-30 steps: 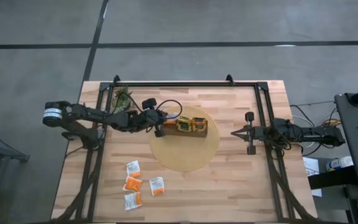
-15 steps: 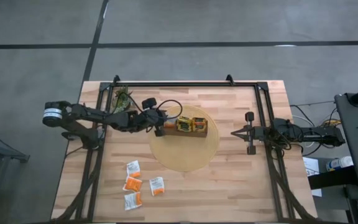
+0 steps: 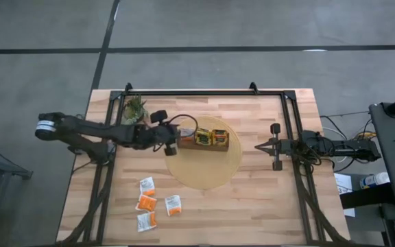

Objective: Pick & Place Tea
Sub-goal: Put the white tea bag into the left section of the wooden organizer

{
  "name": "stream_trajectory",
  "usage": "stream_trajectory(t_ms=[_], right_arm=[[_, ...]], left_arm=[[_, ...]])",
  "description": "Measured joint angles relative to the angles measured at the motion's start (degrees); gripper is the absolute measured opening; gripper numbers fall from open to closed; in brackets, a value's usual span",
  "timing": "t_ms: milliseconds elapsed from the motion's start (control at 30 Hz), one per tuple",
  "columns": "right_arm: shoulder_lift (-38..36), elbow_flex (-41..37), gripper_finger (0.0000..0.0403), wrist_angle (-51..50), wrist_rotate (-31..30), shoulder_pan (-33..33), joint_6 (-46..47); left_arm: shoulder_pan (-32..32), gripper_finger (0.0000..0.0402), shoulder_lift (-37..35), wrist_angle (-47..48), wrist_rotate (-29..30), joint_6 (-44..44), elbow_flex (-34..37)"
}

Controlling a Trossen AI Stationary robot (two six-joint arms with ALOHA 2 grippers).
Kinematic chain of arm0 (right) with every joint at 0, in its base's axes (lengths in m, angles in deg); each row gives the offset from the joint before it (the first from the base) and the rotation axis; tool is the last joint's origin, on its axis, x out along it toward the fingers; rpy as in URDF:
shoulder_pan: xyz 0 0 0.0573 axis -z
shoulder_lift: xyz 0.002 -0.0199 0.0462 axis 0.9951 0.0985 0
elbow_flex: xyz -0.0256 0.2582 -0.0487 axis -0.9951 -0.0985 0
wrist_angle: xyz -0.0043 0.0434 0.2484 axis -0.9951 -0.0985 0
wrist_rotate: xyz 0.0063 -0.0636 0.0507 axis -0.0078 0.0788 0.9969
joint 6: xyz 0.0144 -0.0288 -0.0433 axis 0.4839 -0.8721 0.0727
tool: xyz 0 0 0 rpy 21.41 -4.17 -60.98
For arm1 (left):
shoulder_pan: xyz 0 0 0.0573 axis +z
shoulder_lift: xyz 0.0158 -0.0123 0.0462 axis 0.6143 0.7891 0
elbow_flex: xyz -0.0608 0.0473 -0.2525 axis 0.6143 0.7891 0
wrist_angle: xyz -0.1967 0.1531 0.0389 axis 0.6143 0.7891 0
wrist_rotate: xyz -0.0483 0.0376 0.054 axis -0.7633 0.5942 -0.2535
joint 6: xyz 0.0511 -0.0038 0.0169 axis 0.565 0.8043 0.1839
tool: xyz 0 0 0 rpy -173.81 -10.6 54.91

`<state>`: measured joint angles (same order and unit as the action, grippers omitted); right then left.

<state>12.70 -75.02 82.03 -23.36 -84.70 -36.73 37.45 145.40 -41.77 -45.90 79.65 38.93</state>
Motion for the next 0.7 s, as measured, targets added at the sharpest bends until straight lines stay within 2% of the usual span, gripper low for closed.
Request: stream_trajectory(t_ms=[167, 367, 700], right_arm=[[0.01, 0.00, 0.0008, -0.02, 0.00, 0.00, 0.00], [0.02, 0.00, 0.0008, 0.00, 0.00, 0.00, 0.00], [0.02, 0.00, 0.0008, 0.00, -0.02, 0.00, 0.00]], left_arm=[[-4.74, 0.0119, -4.74, 1.96, -0.03, -1.48, 0.31], [-10.94, 0.0119, -8.36, 7.44, -0.18, -8.96, 0.41], [-23.03, 0.0119, -7.29, 10.73, -0.43, -23.22, 0.43]])
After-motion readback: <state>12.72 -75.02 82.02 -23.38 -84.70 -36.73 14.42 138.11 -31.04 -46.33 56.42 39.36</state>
